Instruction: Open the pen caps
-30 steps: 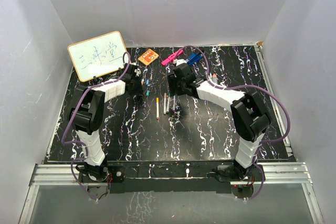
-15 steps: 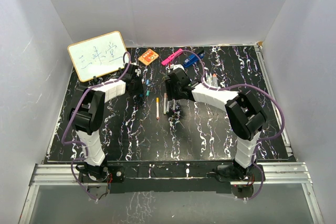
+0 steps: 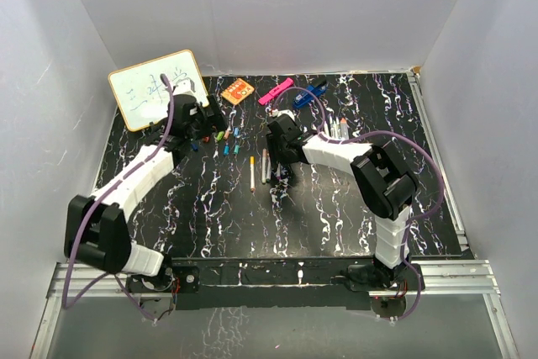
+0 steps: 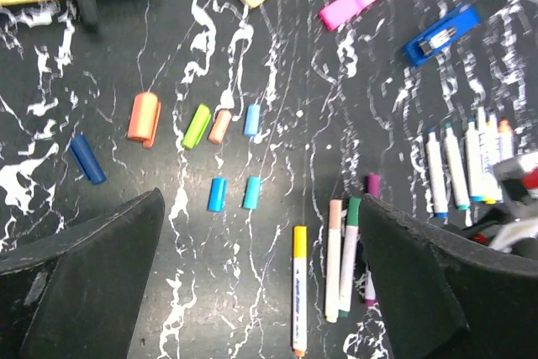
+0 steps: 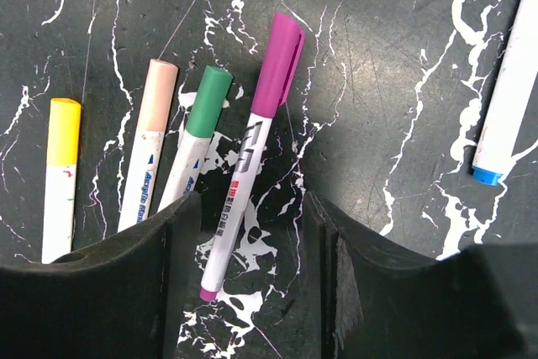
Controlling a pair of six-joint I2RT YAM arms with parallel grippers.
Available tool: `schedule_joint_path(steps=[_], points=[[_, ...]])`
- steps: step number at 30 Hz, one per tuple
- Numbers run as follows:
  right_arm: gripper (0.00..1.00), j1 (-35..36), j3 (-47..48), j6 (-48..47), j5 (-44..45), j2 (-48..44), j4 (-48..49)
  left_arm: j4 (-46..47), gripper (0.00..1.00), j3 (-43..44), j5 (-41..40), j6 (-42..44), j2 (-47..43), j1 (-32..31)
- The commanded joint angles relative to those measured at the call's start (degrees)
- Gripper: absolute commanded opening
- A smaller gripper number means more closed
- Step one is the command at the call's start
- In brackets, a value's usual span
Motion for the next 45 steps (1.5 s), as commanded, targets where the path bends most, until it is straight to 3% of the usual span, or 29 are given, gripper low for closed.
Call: schedule_joint_path(steps=[1, 11, 21, 25, 31, 45], points=[[0.48, 0.3, 1.6, 0.8, 2.0, 0.9, -0.3, 3.4, 0.99, -3.2, 0.3, -1.4, -6.2, -0.1], [0.42, 0.4, 3.6, 1.0, 3.6, 3.6, -3.5, 2.7, 0.98, -4.5, 2.0, -3.0, -9.8, -0.1], [0.0, 0.2, 3.9, 1.4, 6.2, 4.1, -5.7, 6.6, 0.99, -6.2, 11.8, -6.2, -7.6, -0.2], [0.0, -0.2, 1.2, 0.6, 7.9, 0.8, -2.3, 10.6, 0.98, -7.5, 18.4, -9.5, -4.9, -0.2], [0.0, -0.3, -7.1, -4.7, 5.3, -12.4, 9.2, 17.1, 0.97, -7.9, 25.1, -13.4, 0.4, -0.7], [0.0, -0.2, -10.7, -9.2, -9.0, -20.3, 14.3, 21.0, 0.93, -1.7, 25.7, -15.3, 9.3, -8.3]])
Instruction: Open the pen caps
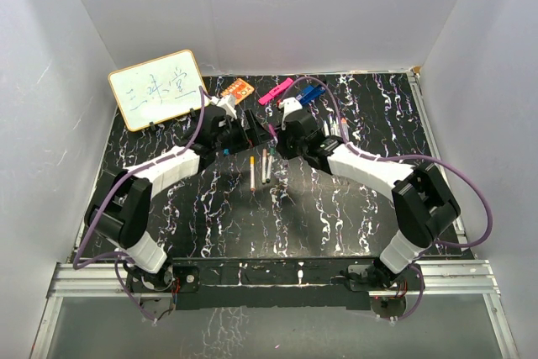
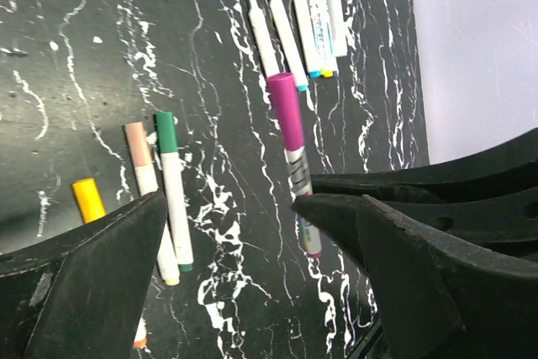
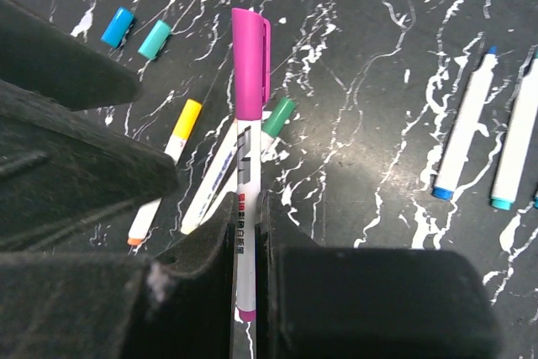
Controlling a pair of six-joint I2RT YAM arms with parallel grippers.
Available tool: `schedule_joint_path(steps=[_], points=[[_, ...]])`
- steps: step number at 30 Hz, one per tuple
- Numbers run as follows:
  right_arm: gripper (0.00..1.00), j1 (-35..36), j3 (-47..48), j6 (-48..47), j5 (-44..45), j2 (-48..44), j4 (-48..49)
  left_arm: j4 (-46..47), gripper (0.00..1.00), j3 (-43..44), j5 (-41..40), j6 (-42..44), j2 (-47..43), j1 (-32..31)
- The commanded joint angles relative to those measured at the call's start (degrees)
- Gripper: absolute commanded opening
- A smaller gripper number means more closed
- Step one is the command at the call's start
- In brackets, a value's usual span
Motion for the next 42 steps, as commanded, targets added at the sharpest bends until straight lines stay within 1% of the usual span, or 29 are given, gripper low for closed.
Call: schedule_joint_path(steps=[1, 9, 16, 19, 32, 41, 42], points=[[0.0, 0.0, -0.6, -1.3, -4.6, -2.7, 4.1, 3.4, 0.93, 2.6, 0.9, -1.4, -0.3, -1.0], [0.0, 0.1, -2.4, -2.2, -8.8, -5.2, 6.5, 4.2, 0.9, 3.7, 0.7, -1.9, 1.2, -2.0], [0.0, 0.4, -3.9, -3.0, -10.9, -7.4, 7.8, 5.3, 0.82, 4.2, 0.7, -2.7, 2.2, -2.1], [0.0, 0.4, -4.1, -3.2, -11.4, -7.7, 7.8, 6.2, 0.77, 4.2, 0.9, -3.3, 2.4, -2.1], [0.0, 0.6, -4.2, -3.7, -12.0, -7.9, 8.6, 8.3, 0.51, 4.3, 1.0, -5.0, 2.0, -2.1], [0.0, 0.6, -3.9, -3.8, -12.4, -7.6, 9.3, 9.0, 0.38, 3.6, 1.4, -5.5, 2.1, -2.2], [0.0, 0.6, -4.0, -3.8, -12.4, -7.6, 9.3, 9.1, 0.34, 3.5, 1.4, -5.5, 2.0, -2.2]])
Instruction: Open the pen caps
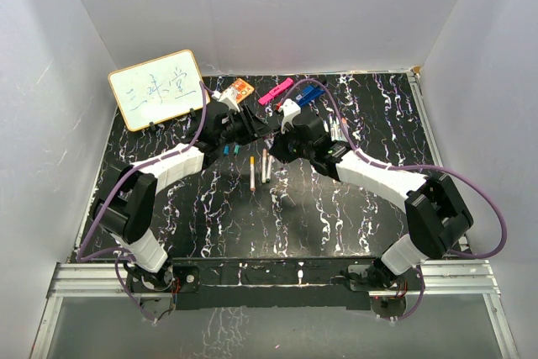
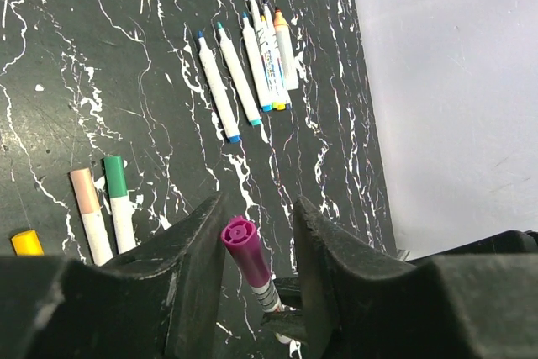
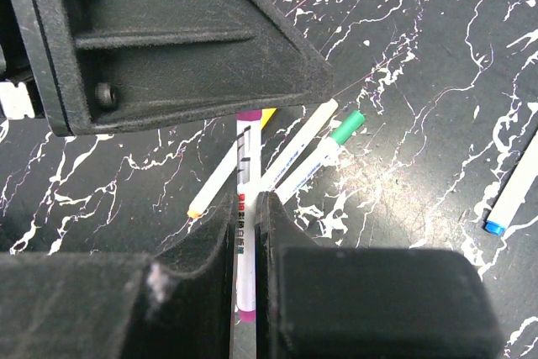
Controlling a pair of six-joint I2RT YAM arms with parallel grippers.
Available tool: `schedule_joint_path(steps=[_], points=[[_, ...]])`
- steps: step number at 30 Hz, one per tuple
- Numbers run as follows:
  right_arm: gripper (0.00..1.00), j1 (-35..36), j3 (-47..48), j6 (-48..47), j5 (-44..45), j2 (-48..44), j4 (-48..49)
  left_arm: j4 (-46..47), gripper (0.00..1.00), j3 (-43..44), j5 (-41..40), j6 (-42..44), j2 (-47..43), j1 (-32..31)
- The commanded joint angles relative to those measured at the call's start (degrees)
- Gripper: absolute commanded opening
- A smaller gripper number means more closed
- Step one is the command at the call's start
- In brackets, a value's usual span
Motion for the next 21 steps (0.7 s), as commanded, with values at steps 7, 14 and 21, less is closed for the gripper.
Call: schedule_joint_path(steps=[7, 14, 21], points=[[0.0, 0.2, 0.4, -0.7, -0.2, -2.2, 4.9, 2.2, 0.21, 0.8, 1.9, -0.5, -0.8, -0.5], [0.0, 0.2, 0.6, -0.6, 0.3, -2.2, 5.2, 1.9, 0.0, 0.7, 2.0, -0.5, -0.9, -0.6], [0.52, 0.2, 1.6, -0.3, 0.8, -1.1, 4.9, 1.7, 0.0, 1.0, 1.6, -0.6, -1.2, -1.1]])
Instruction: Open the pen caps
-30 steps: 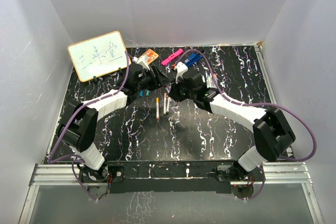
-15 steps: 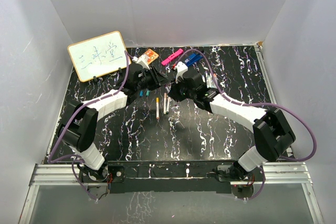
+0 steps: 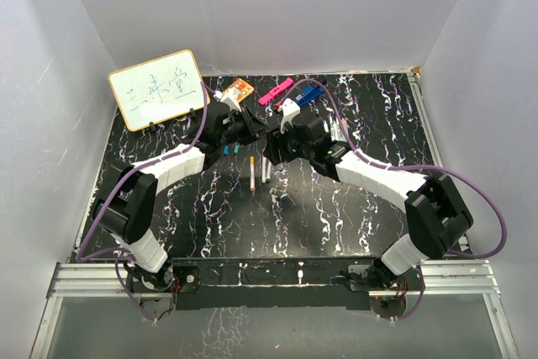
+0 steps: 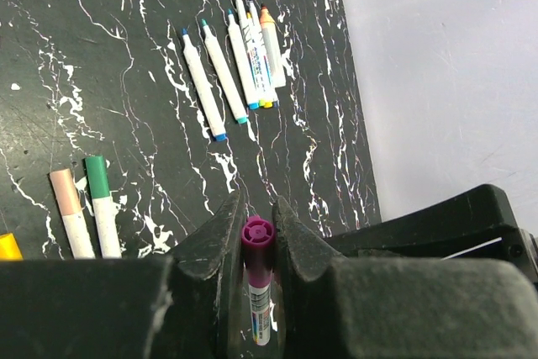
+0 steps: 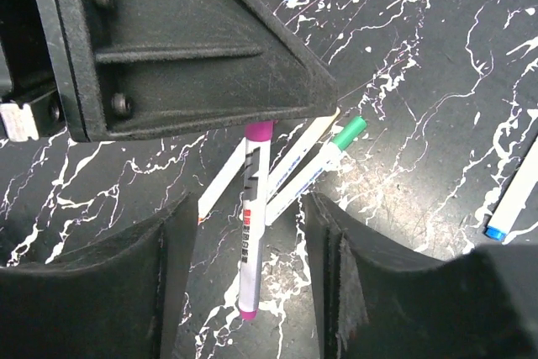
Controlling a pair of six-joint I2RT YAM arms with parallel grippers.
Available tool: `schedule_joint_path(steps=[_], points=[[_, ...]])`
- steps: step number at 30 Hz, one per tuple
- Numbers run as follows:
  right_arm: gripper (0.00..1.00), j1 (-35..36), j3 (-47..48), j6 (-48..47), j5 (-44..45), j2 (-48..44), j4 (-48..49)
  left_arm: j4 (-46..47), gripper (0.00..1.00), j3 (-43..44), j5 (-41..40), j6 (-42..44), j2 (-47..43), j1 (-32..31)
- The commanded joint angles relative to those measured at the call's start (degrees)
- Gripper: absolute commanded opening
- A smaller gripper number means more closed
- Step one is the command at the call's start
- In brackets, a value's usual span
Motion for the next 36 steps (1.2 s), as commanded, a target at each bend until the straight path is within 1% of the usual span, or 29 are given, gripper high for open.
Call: schedule_joint_path(steps=[1, 5, 7, 9, 14, 17, 19, 22, 26, 36], points=[[0.52, 0.2, 1.9, -0.2, 0.6, -0.8, 4.0, 0.6, 0.0, 1.0, 0.7, 0.4, -1.1, -0.8], [0.52, 0.2, 2.8, 0.0, 0.5, 0.4, 4.1, 0.4, 0.0, 1.6, 0.6, 0.4, -1.0, -1.2], [0.49, 0.2, 3.2, 0.0, 0.4, 0.9, 4.2, 0.4, 0.0, 1.8, 0.5, 0.4, -1.1, -1.5], [0.44, 0.2, 3.5, 0.0, 0.4, 1.3, 4.2, 0.3, 0.0, 1.8, 0.4, 0.4, -1.2, -1.7], [0.27, 0.2, 3.8, 0.1, 0.2, 1.9, 4.4, 0.1, 0.0, 1.8, 0.1, 0.5, -1.5, -1.9], [0.13, 0.2, 3.8, 0.2, 0.2, 2.0, 4.5, -0.1, 0.0, 1.8, -0.2, 0.7, -1.7, -2.0], [0.01, 0.2, 3.8, 0.3, 0.2, 1.9, 4.5, -0.4, 0.0, 1.8, -0.5, 0.9, -1.7, -2.0], [0.0, 0.2, 3.7, 0.3, 0.0, 2.0, 3.7, -1.6, 0.0, 1.7, -1.9, 1.4, -2.3, -2.0], [0.0, 0.2, 2.0, 0.7, -0.5, 1.4, 2.5, -3.4, 0.0, 3.0, -6.3, 2.2, -3.2, -0.6], [0.0, 0.2, -6.7, 2.6, -1.7, -4.4, 1.6, -6.1, 0.0, 15.9, -9.2, 3.5, 1.0, 7.8]])
